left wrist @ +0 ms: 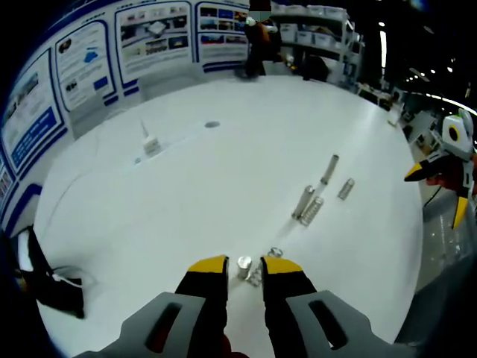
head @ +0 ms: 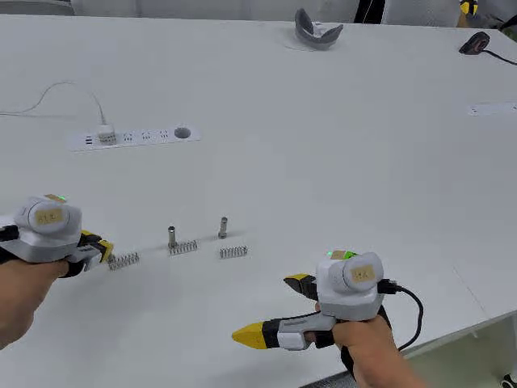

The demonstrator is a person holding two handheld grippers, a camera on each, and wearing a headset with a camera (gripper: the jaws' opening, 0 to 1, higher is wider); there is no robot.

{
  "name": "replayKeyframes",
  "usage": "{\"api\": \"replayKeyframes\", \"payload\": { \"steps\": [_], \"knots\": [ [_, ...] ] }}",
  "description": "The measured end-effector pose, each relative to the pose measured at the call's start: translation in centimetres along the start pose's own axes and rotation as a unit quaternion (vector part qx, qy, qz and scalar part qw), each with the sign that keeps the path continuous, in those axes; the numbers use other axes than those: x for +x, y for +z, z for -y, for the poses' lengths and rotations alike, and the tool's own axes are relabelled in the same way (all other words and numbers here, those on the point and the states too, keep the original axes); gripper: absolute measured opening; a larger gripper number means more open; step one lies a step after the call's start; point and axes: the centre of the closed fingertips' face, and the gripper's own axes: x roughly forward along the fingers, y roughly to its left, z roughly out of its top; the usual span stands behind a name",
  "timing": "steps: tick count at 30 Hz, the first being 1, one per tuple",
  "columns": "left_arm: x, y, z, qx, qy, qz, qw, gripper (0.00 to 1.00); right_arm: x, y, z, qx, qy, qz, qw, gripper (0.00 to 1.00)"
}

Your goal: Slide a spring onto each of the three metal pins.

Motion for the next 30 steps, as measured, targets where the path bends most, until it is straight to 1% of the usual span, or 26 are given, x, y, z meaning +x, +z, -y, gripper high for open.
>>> {"api": "replayKeyframes", "payload": {
  "steps": [3, 5, 7, 11, 15, 18, 24, 28, 30],
  "knots": [
    [-0.5, -0.2, 0.3, -0.007, 0.000, 0.004, 1.0000, 0.21, 0.0, 0.0, -0.1, -0.001, 0.001, 0.000, 1.0000, 0.94],
    [-0.7, -0.4, 0.7, -0.009, -0.004, 0.008, 0.9999, 0.22, 0.0, 0.0, -0.1, -0.002, 0.003, 0.000, 1.0000, 0.94],
    [-1.0, -0.7, 0.8, -0.009, -0.001, 0.006, 0.9999, 0.24, 0.1, 0.0, -0.2, -0.004, 0.006, -0.002, 1.0000, 0.94],
    [-1.8, -1.2, 1.0, -0.016, 0.002, 0.010, 0.9998, 0.26, 0.2, 0.1, -0.3, -0.007, 0.010, -0.002, 0.9999, 0.94],
    [-2.6, -1.7, 1.1, -0.026, 0.008, 0.014, 0.9995, 0.29, 0.2, 0.1, -0.3, -0.010, 0.014, -0.003, 0.9999, 0.94],
    [-3.1, -2.0, 1.4, -0.043, 0.006, 0.022, 0.9988, 0.32, 0.3, 0.1, -0.4, -0.014, 0.017, -0.006, 0.9997, 0.94],
    [-4.1, -3.0, 1.6, -0.052, 0.009, 0.025, 0.9983, 0.34, 0.5, 0.3, -0.7, -0.022, 0.023, -0.008, 0.9995, 0.94],
    [-4.7, -3.4, 1.6, -0.060, 0.013, 0.027, 0.9977, 0.37, 0.8, 0.4, -0.9, -0.026, 0.023, -0.009, 0.9993, 0.94],
    [-5.2, -3.5, 1.5, -0.068, 0.014, 0.032, 0.9970, 0.38, 0.9, 0.6, -1.0, -0.027, 0.025, -0.008, 0.9993, 0.94]
  ]
}}
